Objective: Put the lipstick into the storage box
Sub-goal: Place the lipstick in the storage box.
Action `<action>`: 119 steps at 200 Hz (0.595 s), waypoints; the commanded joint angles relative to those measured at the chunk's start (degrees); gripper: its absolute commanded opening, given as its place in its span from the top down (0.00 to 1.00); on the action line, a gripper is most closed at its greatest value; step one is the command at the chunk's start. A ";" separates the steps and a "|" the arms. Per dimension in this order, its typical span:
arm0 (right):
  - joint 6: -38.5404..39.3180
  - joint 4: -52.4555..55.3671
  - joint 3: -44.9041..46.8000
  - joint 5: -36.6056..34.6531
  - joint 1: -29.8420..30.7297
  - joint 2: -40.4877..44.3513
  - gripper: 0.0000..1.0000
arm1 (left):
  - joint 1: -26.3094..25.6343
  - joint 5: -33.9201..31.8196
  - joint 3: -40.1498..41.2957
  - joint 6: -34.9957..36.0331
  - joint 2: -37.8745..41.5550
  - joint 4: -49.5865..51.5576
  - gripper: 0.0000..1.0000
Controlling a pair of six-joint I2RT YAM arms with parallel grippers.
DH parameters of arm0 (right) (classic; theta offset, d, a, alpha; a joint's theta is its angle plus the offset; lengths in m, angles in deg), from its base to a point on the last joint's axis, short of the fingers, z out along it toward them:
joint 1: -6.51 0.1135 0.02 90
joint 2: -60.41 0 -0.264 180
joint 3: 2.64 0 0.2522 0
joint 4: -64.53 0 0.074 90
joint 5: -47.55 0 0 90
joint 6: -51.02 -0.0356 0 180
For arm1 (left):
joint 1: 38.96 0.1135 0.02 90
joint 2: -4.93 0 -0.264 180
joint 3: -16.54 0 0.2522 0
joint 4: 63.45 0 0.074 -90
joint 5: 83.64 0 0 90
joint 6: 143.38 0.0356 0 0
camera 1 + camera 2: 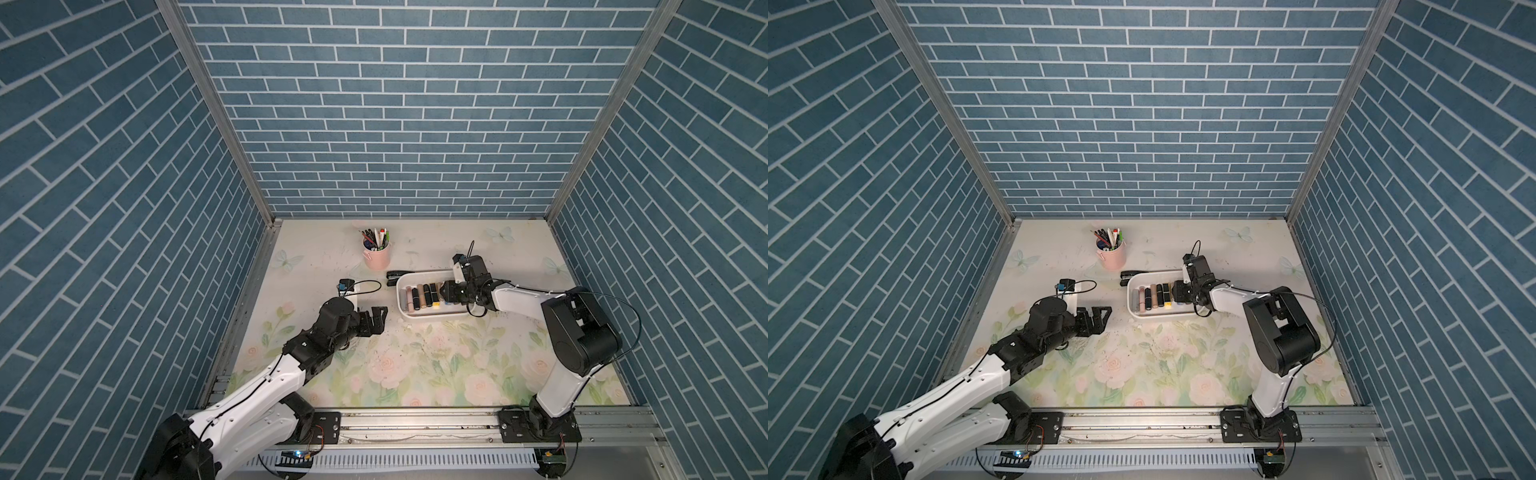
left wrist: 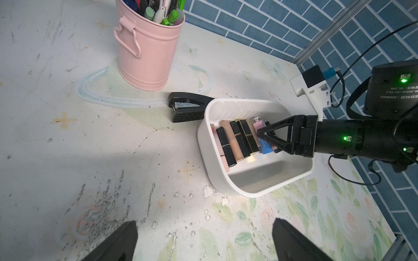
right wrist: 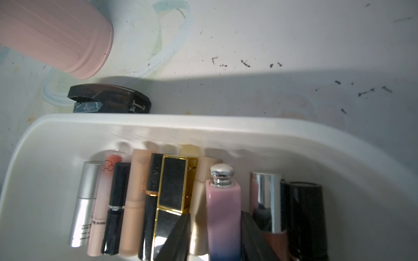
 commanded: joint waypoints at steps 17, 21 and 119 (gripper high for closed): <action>-0.25 0.18 -1.13 -0.68 -0.15 0.50 0.54 | 0.33 -0.13 -0.66 0.74 -0.14 -0.18 0.01; -0.25 0.26 -1.05 -0.76 -0.19 0.68 0.54 | 0.33 -0.13 -0.66 0.76 -0.12 -0.15 0.00; 2.33 -3.01 0.74 -0.03 -0.14 12.05 0.46 | 0.33 -3.57 -1.68 1.82 1.88 2.38 0.00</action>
